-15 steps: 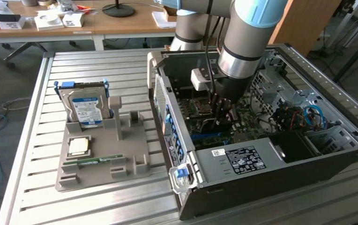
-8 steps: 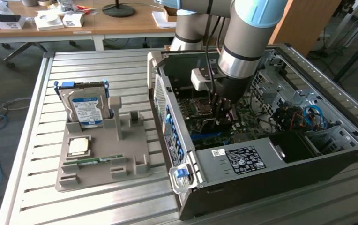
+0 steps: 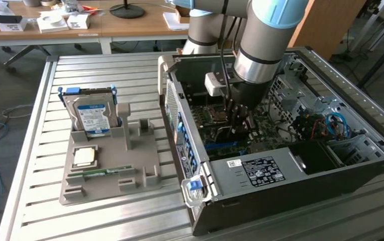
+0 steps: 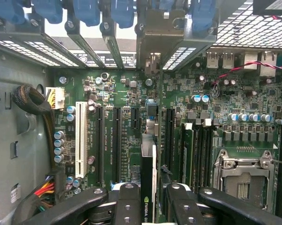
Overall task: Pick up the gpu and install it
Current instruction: 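Insert the gpu into the slot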
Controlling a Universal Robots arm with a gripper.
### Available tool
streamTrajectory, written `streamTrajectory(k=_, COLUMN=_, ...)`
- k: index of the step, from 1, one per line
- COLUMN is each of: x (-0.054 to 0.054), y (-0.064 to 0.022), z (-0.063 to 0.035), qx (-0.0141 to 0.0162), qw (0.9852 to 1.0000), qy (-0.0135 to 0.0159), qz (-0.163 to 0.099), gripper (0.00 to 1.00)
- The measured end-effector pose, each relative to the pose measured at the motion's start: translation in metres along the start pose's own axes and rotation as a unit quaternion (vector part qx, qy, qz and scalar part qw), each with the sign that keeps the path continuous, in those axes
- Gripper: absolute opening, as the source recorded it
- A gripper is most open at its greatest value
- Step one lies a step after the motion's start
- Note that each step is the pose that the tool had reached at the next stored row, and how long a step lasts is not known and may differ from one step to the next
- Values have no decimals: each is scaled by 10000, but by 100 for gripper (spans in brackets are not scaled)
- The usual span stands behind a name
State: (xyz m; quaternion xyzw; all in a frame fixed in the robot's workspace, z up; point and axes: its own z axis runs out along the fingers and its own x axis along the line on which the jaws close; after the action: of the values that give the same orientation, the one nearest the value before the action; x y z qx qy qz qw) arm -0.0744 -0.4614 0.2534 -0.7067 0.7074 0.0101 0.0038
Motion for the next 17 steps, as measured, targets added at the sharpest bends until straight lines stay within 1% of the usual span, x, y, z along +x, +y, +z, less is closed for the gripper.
streamTrajectory(k=17, x=0, y=-22, z=0, qx=0, qw=10000, qy=0, qz=-2, gripper=26)
